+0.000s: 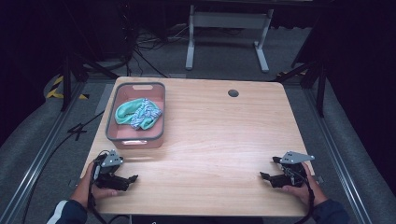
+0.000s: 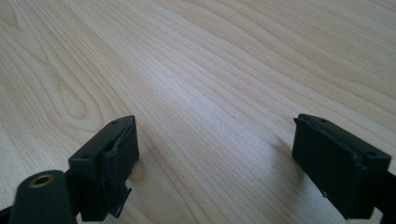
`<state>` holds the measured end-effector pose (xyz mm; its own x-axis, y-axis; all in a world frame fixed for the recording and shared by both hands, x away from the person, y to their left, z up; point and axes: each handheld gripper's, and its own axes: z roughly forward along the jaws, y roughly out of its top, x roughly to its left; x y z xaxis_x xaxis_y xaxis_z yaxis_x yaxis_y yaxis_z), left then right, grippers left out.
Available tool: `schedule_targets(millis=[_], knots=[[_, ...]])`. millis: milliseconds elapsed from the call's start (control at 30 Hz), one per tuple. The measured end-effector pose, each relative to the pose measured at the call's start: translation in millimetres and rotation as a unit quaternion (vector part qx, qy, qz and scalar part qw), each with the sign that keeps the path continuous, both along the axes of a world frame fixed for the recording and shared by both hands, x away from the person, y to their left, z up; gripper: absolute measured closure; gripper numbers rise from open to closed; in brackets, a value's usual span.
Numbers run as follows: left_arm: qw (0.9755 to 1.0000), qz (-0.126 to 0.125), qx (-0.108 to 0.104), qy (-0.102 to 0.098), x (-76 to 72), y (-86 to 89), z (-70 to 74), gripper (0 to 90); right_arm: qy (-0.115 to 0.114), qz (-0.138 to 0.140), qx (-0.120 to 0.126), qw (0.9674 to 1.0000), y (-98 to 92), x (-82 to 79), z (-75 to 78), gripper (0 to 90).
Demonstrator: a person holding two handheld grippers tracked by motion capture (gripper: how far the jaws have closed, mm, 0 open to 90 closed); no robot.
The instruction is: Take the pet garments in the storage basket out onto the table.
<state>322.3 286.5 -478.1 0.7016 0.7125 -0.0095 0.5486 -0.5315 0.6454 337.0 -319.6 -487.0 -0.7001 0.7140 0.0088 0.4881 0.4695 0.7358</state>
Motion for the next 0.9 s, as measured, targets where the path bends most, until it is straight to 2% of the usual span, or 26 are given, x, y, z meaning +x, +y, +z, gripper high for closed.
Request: schedule_targets(millis=[67,200,333,367,400,433,500,567,633,700,767,833,900], knots=[[1.0,0.007,0.001,0.001,0.0,0.3,2.1,16.2,0.0,0.0,0.0,1.0,-0.1,-0.1,0.0,15.1],[1.0,-0.003,0.009,0.002,-0.5,-1.0,6.7,18.4,0.0,0.0,-0.001,1.0,-0.2,-0.3,0.1,15.1],[0.9999,-0.001,-0.005,-0.01,-2.1,0.7,16.2,18.8,0.0,0.0,-0.001,1.0,-0.2,-0.3,0.1,15.1],[0.9998,0.0,-0.013,-0.018,-3.7,1.0,23.3,18.9,0.0,0.0,-0.001,1.0,-0.2,-0.3,0.1,15.1],[0.9996,0.0,-0.012,-0.024,-4.1,1.1,26.4,19.0,0.0,0.0,-0.001,1.0,-0.3,-0.2,0.1,15.1],[0.9995,-0.002,-0.018,-0.025,-5.0,1.0,30.4,19.1,0.0,0.0,-0.001,1.0,-0.3,-0.2,0.1,15.1],[0.9991,-0.002,-0.017,-0.039,-5.7,1.6,40.4,21.1,0.0,0.0,-0.001,1.0,-0.3,-0.2,0.1,15.1],[0.9983,-0.001,-0.03,-0.051,-6.8,1.7,52.3,21.1,0.0,0.0,-0.001,1.0,-0.3,-0.2,0.1,15.1],[0.9969,-0.004,-0.028,-0.073,-7.5,0.9,67.1,20.9,0.0,0.0,-0.001,1.0,-0.3,-0.3,0.1,15.1],[0.9959,-0.004,-0.043,-0.08,-7.0,-0.1,80.2,20.4,0.0,0.0,-0.001,1.0,-0.3,-0.2,0.1,15.1],[0.9954,-0.007,-0.034,-0.09,-4.0,-1.0,90.5,19.8,0.0,0.0,-0.001,1.0,-0.3,-0.3,0.1,15.1],[0.9955,-0.004,-0.035,-0.087,-1.2,-1.9,95.5,19.5,0.0,0.0,-0.001,1.0,-0.3,-0.3,0.1,15.1],[0.9955,-0.006,-0.027,-0.091,4.9,-3.6,101.9,18.2,0.0,0.0,-0.001,1.0,-0.3,-0.3,0.1,15.1]])
